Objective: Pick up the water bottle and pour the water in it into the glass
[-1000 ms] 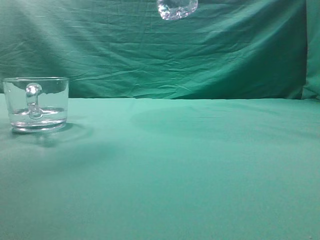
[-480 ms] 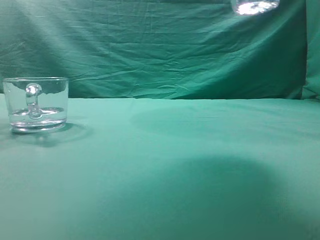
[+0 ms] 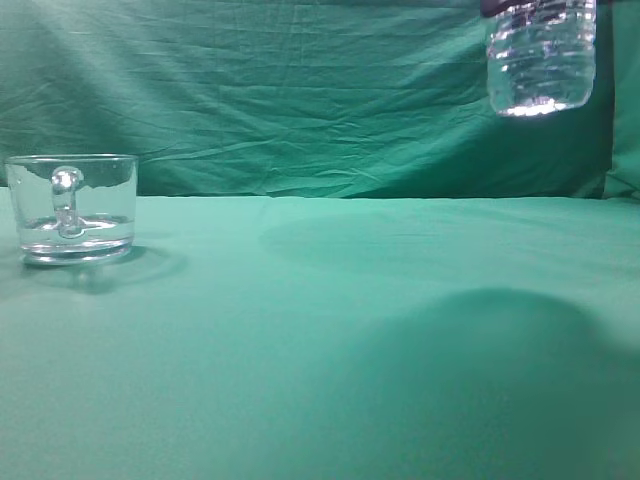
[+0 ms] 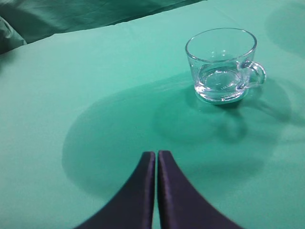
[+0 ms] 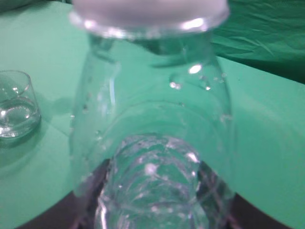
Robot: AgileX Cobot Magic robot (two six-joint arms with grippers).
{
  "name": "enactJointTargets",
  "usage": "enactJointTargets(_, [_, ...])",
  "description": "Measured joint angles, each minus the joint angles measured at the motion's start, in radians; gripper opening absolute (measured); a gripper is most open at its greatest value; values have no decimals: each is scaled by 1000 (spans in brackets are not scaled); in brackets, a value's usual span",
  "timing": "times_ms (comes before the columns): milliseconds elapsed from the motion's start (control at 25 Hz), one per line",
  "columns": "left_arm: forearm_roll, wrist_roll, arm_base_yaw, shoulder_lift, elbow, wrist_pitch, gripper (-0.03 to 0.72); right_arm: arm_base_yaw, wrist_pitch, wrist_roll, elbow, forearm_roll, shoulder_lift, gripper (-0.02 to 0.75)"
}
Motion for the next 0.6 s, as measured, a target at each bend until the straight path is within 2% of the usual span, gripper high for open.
enactJointTargets(200, [0,0,0,0,0,0,0,-5,-49,-201,0,152,135,349])
enactJointTargets(480, [0,0,0,0,0,0,0,-9,-277,-424,0,233,337,349])
enactJointTargets(600, [0,0,0,0,0,0,0,-9,-365,-465,0,320,415,349])
